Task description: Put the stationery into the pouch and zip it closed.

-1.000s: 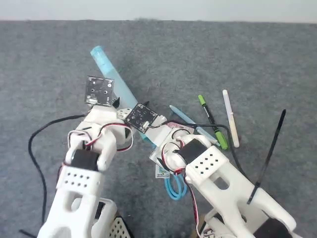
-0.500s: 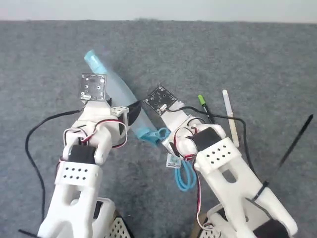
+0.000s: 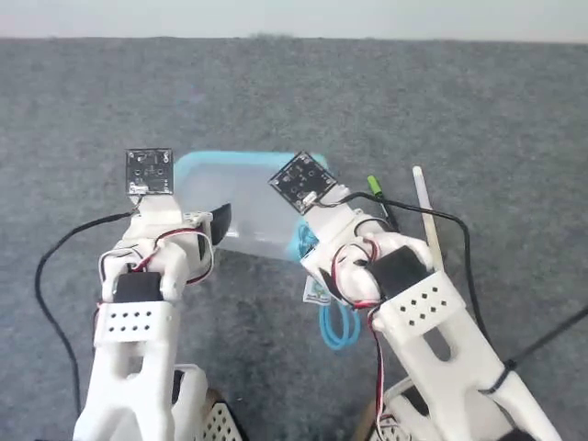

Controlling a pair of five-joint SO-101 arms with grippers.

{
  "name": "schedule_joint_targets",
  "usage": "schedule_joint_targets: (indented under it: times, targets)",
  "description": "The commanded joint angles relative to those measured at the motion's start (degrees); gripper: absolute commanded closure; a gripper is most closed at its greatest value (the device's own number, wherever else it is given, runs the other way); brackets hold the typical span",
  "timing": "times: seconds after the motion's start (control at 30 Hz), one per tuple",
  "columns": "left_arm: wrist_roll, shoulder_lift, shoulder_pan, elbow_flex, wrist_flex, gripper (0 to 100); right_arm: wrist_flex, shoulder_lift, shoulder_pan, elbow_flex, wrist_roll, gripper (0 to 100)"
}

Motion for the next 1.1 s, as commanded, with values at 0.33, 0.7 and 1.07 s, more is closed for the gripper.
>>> schedule_joint_targets:
  times: [0.33, 0.7, 1.07]
  targets:
    - [-2.99, -17.23, 8.79, -18.33, 30.77, 65, 5.05, 5.23, -0.57, -15.38, 1.32, 99.2]
    - [-5.98, -29.63, 16.97, -11.82, 30.42, 65, 14.02, 16.22, -3.91, -32.35, 0.26, 99.2]
    - [-8.18, -29.63, 18.11, -2.77, 21.36, 65, 14.73, 17.89, -6.81, -32.44, 0.18, 99.2]
